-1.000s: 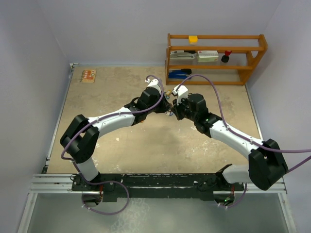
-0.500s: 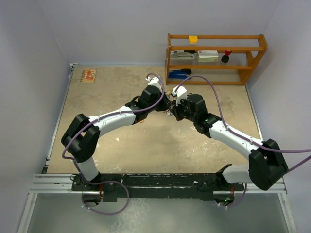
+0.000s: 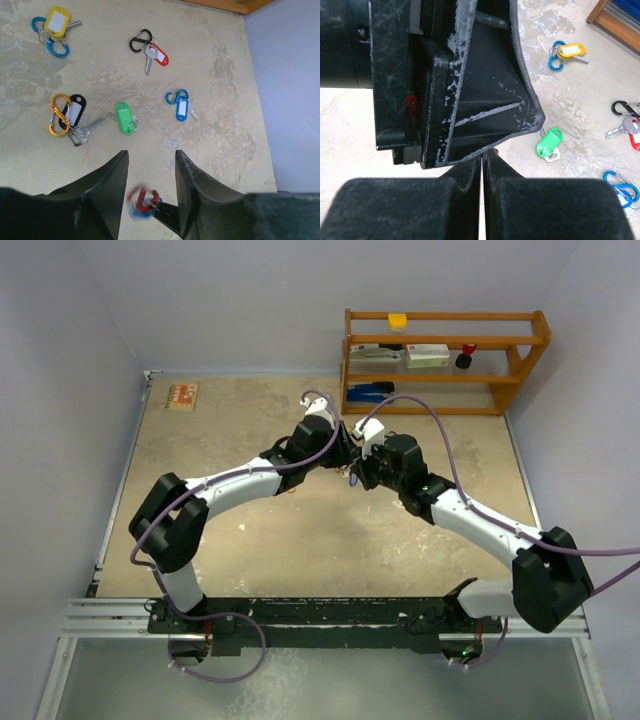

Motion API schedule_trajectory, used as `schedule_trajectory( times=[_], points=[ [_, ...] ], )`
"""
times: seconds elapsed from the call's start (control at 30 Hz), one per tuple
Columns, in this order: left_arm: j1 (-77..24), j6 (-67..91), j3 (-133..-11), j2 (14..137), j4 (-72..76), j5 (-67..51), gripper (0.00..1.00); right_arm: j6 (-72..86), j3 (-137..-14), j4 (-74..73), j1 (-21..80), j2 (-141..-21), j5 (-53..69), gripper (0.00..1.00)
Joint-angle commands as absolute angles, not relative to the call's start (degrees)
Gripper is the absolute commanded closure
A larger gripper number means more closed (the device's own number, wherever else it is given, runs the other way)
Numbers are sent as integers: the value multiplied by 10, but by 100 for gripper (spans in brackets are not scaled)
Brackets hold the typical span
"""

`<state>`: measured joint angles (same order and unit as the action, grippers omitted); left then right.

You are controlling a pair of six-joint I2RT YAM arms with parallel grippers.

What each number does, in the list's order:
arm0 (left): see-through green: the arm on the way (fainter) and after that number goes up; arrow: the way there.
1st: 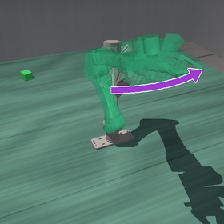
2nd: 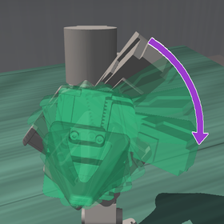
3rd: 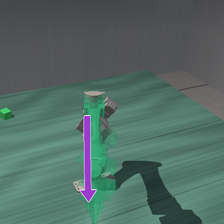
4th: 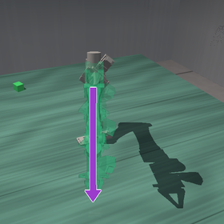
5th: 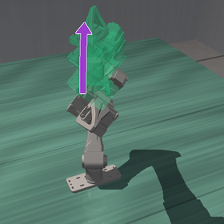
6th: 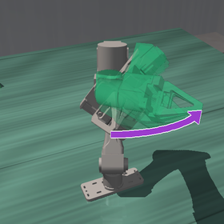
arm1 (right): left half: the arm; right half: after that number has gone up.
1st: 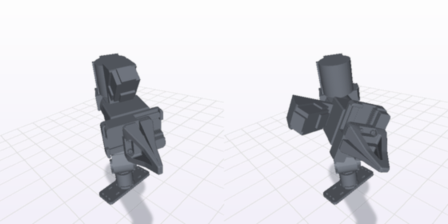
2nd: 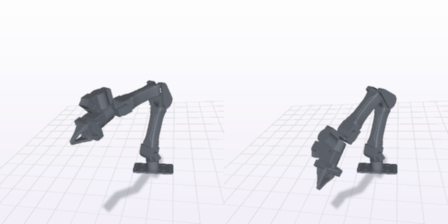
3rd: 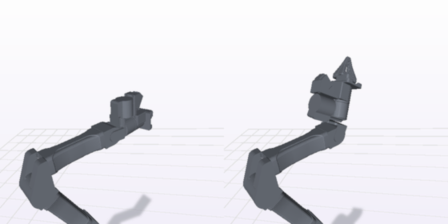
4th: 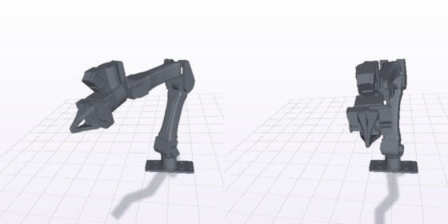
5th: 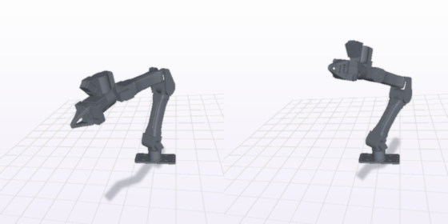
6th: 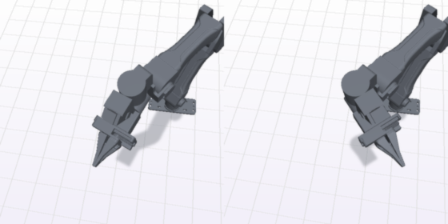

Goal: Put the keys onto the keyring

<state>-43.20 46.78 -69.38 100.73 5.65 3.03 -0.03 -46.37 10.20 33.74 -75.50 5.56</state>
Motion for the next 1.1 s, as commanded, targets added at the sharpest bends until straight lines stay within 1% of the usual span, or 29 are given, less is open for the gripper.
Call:
schedule_trajectory(
  times=[0.0,0.07,0.23,0.37,0.43,0.5,0.57,0.7,0.87,1.07],
  points=[
    [-431,475,-719,1006,76,48,57,-7,-466,108,341,-734,55,100],
    [-429,477,-716,1005,73,54,54,-8,-466,108,341,-734,54,100],
    [-421,480,-702,995,72,63,53,-7,-468,104,341,-734,45,100],
    [-411,482,-675,965,61,115,53,0,-474,93,341,-737,11,100],
    [-407,481,-657,945,55,142,48,7,-484,81,341,-744,-23,100],
    [-406,472,-642,926,50,156,41,27,-497,57,341,-757,-50,100],
    [-404,469,-626,913,49,165,36,53,-509,41,341,-772,-92,100],
    [-401,469,-601,901,53,164,36,86,-549,-6,337,-809,-174,100],
    [-395,470,-588,895,52,164,36,139,-587,-90,325,-840,-241,100],
    [-392,471,-584,890,50,163,36,201,-579,-172,314,-811,-288,100]
  ],
)
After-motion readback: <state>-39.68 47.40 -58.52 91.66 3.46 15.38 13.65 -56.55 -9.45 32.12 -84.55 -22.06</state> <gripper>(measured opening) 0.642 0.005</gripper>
